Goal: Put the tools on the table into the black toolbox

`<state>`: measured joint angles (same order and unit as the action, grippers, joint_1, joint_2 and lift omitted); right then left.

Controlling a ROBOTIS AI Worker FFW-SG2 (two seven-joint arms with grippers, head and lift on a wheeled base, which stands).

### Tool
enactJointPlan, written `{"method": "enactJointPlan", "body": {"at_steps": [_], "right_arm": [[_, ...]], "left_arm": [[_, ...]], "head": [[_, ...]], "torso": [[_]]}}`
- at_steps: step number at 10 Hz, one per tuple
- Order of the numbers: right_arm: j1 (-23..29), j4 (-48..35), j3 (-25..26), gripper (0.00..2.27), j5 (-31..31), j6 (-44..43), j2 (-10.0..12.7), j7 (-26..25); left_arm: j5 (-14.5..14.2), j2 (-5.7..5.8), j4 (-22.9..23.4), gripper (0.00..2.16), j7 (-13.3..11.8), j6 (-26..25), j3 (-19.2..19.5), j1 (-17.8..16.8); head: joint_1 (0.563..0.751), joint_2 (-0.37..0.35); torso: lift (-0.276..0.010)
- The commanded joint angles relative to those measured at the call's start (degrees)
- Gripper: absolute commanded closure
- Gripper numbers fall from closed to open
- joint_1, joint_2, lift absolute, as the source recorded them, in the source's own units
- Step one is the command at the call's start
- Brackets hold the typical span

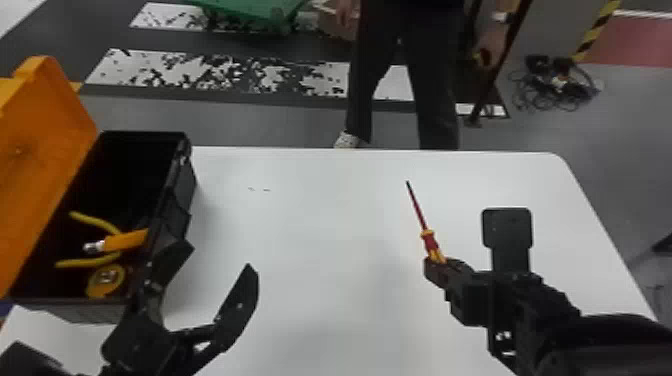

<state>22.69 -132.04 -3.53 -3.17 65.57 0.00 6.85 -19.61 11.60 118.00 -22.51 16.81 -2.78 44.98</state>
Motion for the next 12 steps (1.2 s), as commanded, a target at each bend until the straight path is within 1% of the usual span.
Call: {"method": "enactJointPlan", "body": {"at_steps": [1,2,3,4,5,6,7,8,9,10,11,12], "right_arm": [[2.8,-3.22,-1.56,2.26,-0.26,-2.33,0.05,0.62],[4.03,-5.07,-2.97,2.26,-0.7,-2.86,0.05,0.89],[5.18,-6.56,-4.38,2.26,-1.4,-3.56,0.05,1.32],[6.41,-7.7,-5.69,2.26,-1.84,-4.97,0.05,1.41],[7.55,-8.58,-6.92,2.26,-2.28,-6.02,0.05,2.38],[8.25,-9.46,-8.68,2.26,-3.25,-7.25,0.05,2.82],[9.04,-10.17,-10.79,2.26,-4.74,-8.13,0.05,2.82],[9.66,-10.61,-12.72,2.26,-6.24,-9.01,-0.35,2.91],[9.66,-10.78,-14.48,2.26,-7.47,-9.01,-1.14,2.91],[9.92,-11.04,-16.33,2.26,-9.05,-9.19,-1.93,2.91],[10.01,-11.04,-17.91,2.26,-10.28,-9.19,-2.9,2.91],[10.27,-11.04,-19.23,2.26,-11.16,-9.89,-3.43,2.91]], "left_arm": [[-1.39,0.0,2.85,0.08,-0.95,-8.51,-0.04,-0.86],[-2.36,-0.09,4.08,0.08,-1.57,-13.43,-0.04,-1.48],[-2.71,-0.09,4.78,0.08,-1.92,-15.54,-0.04,-2.01],[-3.77,-0.09,5.31,0.08,-2.8,-20.11,0.05,-2.97],[-4.82,-0.09,5.58,0.08,-3.24,-22.75,-0.04,-3.94],[-6.4,-0.26,6.1,0.08,-4.38,-28.02,0.67,-4.99],[-8.43,-0.26,6.89,0.08,-5.17,-32.24,1.72,-6.05],[-10.54,-0.61,7.16,0.08,-6.84,-39.8,2.78,-7.98],[-12.47,-0.61,7.16,0.08,-7.28,-44.55,4.1,-9.74],[-12.64,-0.61,7.6,0.08,-7.46,-47.18,4.97,-11.23],[-13.79,-0.61,7.6,0.08,-8.34,-52.28,6.12,-12.9],[-15.63,-0.61,7.6,0.08,-8.78,-56.68,7.79,-14.49]], "head": [[0.695,-0.047],[0.695,-0.046],[0.695,-0.042],[0.695,-0.038],[0.695,-0.031],[0.695,-0.021],[0.695,-0.008],[0.695,-0.001],[0.695,0.014],[0.695,0.027],[0.695,0.045],[0.695,0.053]], "torso": [[-0.075],[-0.075],[-0.075],[-0.075],[-0.075],[-0.075],[-0.075],[-0.075],[-0.075],[-0.075],[-0.075],[-0.075]]}}
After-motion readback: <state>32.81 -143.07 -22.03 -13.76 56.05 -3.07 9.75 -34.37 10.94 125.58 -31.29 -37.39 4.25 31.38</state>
